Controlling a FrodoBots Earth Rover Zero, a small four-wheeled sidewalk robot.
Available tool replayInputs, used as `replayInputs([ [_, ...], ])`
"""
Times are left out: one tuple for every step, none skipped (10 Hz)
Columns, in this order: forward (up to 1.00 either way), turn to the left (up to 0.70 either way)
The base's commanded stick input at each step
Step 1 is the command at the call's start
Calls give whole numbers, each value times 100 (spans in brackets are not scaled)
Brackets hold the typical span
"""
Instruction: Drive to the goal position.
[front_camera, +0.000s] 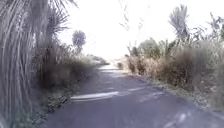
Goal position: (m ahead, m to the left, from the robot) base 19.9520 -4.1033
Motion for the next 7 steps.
replayInputs([
  [45, 0],
  [45, 0],
  [45, 0],
  [45, 0],
  [45, 0],
  [45, 0],
  [45, 0],
])
